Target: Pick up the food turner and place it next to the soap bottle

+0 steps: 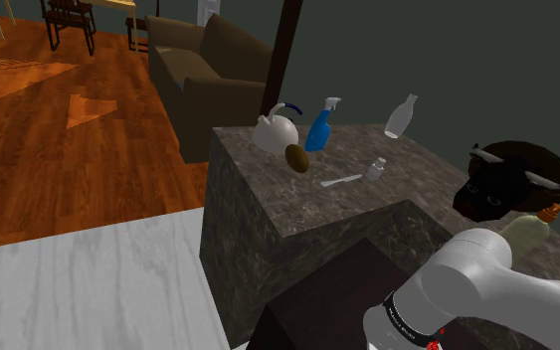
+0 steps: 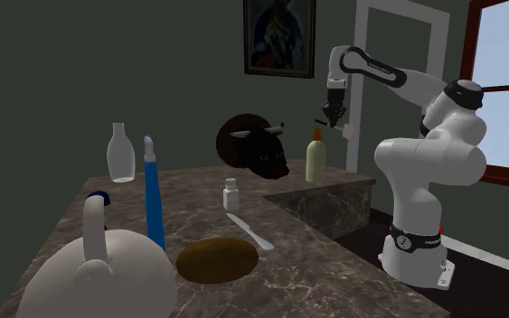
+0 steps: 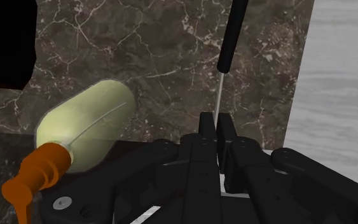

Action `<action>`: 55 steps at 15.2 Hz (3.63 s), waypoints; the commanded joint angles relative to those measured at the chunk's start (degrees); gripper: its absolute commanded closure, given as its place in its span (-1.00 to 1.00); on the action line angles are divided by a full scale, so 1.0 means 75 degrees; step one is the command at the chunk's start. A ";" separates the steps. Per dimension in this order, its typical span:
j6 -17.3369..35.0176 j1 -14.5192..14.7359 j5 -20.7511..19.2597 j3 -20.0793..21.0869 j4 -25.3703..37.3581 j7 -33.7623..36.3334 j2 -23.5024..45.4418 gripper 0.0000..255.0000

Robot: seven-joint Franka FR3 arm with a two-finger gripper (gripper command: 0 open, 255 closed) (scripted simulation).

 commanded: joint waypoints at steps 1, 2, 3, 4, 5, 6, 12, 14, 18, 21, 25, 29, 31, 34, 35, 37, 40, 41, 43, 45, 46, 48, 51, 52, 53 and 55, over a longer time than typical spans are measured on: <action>0.0115 -0.0072 -0.0075 -0.0080 -0.0236 0.0065 -0.0142 1.00; 0.0164 -0.0108 -0.0112 -0.0119 -0.0335 0.0085 -0.0206 1.00; 0.0213 -0.0144 -0.0151 -0.0159 -0.0432 0.0104 -0.0269 1.00; 0.0262 -0.0179 -0.0191 -0.0200 -0.0528 0.0123 -0.0332 1.00; 0.0310 -0.0214 -0.0231 -0.0242 -0.0622 0.0141 -0.0393 1.00; 0.0359 -0.0249 -0.0272 -0.0285 -0.0714 0.0158 -0.0454 1.00; 0.0646 -0.0447 -0.0539 -0.0569 -0.1232 0.0248 -0.0801 1.00; 0.0741 -0.0510 -0.0634 -0.0672 -0.1392 0.0273 -0.0911 1.00; 0.0929 -0.0632 -0.0834 -0.0891 -0.1692 0.0317 -0.1122 1.00; 0.1069 -0.0720 -0.0993 -0.1065 -0.1900 0.0345 -0.1272 1.00; 0.1256 -0.0832 -0.1214 -0.1311 -0.2156 0.0376 -0.1463 1.00; 0.1442 -0.0939 -0.1447 -0.1570 -0.2388 0.0400 -0.1644 1.00; 0.1535 -0.0990 -0.1568 -0.1705 -0.2494 0.0410 -0.1730 1.00; 0.1674 -0.1063 -0.1753 -0.1912 -0.2642 0.0423 -0.1855 1.00; 0.1720 -0.1087 -0.1816 -0.1983 -0.2688 0.0426 -0.1896 1.00; 0.1813 -0.1133 -0.1943 -0.2127 -0.2776 0.0432 -0.1975 1.00; 0.1965 -0.1203 -0.2154 -0.2365 -0.2905 0.0439 -0.2098 1.00; 0.1965 -0.1203 -0.2154 -0.2365 -0.2905 0.0439 -0.2098 1.00; 0.1966 -0.1204 -0.2153 -0.2366 -0.2905 0.0439 -0.2097 1.00; 0.1967 -0.1204 -0.2152 -0.2366 -0.2905 0.0439 -0.2095 1.00; 0.1968 -0.1204 -0.2152 -0.2367 -0.2905 0.0439 -0.2095 1.00; 0.1969 -0.1205 -0.2151 -0.2367 -0.2905 0.0439 -0.2094 1.00; 0.1965 -0.1209 -0.2147 -0.2362 -0.2902 0.0432 -0.2092 -1.00; 0.1966 -0.1211 -0.2147 -0.2363 -0.2905 0.0432 -0.2093 -1.00; 0.1965 -0.1211 -0.2147 -0.2362 -0.2904 0.0431 -0.2093 -1.00; 0.1850 -0.1169 -0.1985 -0.2179 -0.2829 0.0436 -0.2004 -1.00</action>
